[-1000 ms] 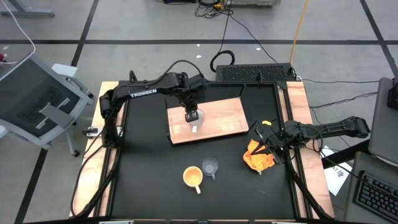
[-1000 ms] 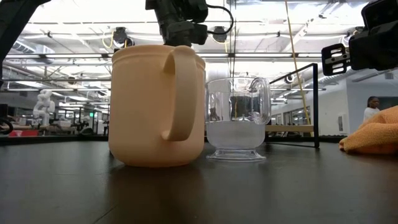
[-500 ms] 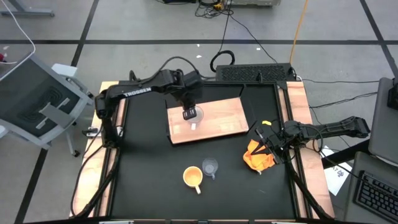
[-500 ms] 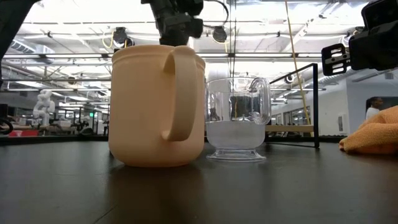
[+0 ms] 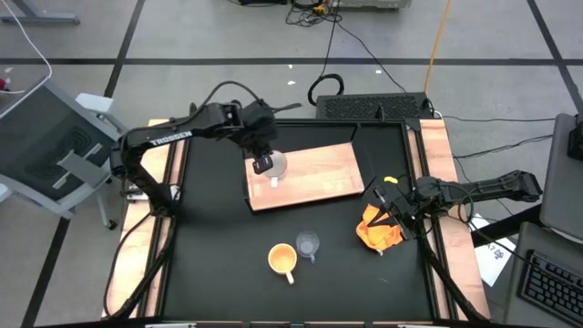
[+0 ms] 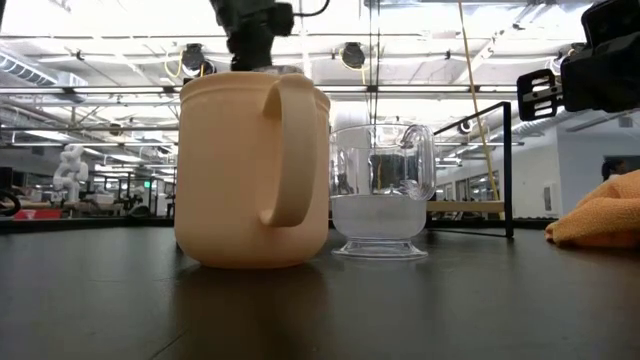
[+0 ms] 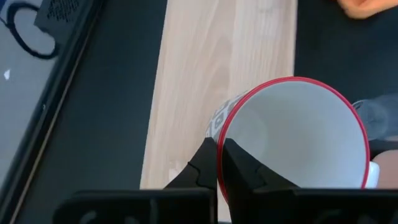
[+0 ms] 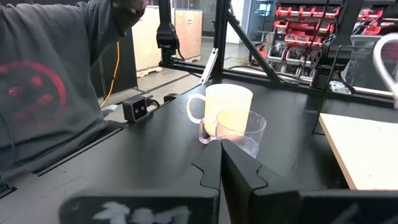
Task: Stack small to large cups/mugs on shelf
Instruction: Put the gray patterned mug on the shelf
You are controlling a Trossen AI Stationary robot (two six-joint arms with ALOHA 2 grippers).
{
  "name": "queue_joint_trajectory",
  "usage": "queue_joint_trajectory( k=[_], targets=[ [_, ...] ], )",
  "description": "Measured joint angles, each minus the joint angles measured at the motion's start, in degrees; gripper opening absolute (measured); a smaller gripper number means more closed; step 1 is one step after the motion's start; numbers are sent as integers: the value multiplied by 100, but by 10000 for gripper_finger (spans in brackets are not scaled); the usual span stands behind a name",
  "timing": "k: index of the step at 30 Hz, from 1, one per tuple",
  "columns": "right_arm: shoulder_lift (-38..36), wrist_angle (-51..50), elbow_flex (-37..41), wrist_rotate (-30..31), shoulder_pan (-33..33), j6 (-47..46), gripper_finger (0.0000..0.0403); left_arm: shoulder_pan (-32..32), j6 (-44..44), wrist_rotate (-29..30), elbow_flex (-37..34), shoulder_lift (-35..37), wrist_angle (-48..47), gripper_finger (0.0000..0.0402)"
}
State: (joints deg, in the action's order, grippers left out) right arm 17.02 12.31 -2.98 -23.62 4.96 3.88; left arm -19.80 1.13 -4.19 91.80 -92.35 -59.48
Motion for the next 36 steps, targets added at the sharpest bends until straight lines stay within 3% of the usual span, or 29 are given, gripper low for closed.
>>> queue_joint_trajectory(
  k=[22, 36],
  targets=[
    [-1, 119, 0, 278, -1, -9, 0, 194, -278, -171, -902, -29, 570, 6],
    [-1, 117, 0, 278, -1, -5, 0, 184, -317, -125, -1076, -29, 662, 6]
  ],
)
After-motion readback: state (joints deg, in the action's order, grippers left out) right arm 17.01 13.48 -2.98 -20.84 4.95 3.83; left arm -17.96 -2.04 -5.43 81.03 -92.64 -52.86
